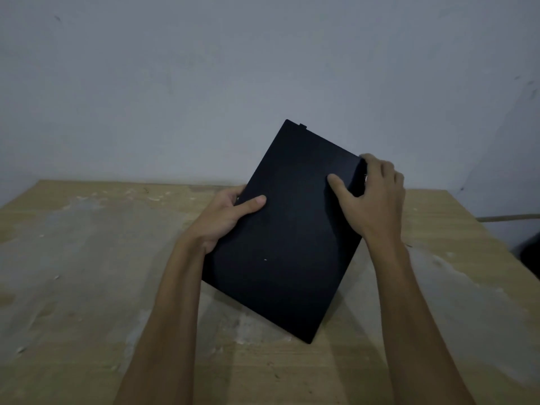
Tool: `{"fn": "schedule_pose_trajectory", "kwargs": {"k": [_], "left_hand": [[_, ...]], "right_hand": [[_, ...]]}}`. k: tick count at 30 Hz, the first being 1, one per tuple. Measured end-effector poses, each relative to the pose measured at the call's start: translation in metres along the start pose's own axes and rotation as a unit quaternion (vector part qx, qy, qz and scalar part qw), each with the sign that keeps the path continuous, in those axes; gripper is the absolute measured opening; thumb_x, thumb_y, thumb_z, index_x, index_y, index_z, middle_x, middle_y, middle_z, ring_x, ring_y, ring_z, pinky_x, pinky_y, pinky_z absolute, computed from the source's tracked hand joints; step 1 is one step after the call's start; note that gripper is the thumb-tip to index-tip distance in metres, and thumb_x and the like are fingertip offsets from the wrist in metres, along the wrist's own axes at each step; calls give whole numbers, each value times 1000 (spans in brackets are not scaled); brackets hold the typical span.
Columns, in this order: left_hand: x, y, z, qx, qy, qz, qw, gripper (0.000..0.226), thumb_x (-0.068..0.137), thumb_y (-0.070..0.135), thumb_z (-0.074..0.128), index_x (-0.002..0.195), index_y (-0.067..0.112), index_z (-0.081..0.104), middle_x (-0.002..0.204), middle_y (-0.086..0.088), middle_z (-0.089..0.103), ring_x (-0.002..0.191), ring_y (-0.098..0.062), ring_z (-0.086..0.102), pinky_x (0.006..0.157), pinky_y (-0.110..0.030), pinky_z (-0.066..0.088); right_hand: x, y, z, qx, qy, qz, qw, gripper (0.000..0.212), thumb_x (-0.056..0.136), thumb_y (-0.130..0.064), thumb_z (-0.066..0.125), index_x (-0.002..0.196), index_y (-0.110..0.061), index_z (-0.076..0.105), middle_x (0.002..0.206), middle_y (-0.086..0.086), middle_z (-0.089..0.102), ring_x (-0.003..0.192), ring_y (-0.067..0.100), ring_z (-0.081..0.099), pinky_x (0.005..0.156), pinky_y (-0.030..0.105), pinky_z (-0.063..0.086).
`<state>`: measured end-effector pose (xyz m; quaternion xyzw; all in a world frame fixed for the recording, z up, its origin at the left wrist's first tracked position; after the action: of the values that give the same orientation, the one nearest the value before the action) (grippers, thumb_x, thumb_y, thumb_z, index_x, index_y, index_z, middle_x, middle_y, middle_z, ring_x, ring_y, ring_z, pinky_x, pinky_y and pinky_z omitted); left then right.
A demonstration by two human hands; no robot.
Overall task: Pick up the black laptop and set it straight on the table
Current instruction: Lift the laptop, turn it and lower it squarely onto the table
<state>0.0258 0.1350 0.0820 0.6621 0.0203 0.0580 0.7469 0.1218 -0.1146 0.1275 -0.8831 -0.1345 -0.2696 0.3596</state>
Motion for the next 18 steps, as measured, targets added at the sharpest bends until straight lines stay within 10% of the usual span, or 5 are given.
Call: {"fn": "schedule_pose_trajectory", "kwargs": {"k": [4,11,18], "left_hand": [[0,4,0,-6,-27,9,1000,17,99,17,70,113,20,80,110,-7,82,94,-19,80,72,-24,61],[-2,9,-1,23,-81,-5,996,23,101,16,68,122,16,77,115,-7,81,98,-20,79,75,-24,61],[1,9,4,55,-105,-21,993,21,99,21,71,120,21,78,115,-7,81,98,-21,79,75,-26,61]], "right_hand": [[6,-24,-3,-51,24,-47,997,63,88,-66,64,123,-14,65,111,8,67,116,34,57,112,52,37],[29,-32,-2,-81,-50,-23,995,75,75,-93,48,67,-19,47,63,-5,57,58,17,52,62,37,35],[17,-16,-6,-65,4,68,996,87,62,-102,49,56,-16,34,48,-4,47,45,18,47,48,29,24]]}}
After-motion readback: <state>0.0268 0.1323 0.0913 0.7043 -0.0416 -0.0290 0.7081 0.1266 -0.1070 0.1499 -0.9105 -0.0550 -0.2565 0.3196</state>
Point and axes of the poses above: each hand's wrist, its own x-axis towards the middle knuckle, its own z-axis out of the palm, y = z × x, the point moved 6 cm from there along x, towards the middle knuckle
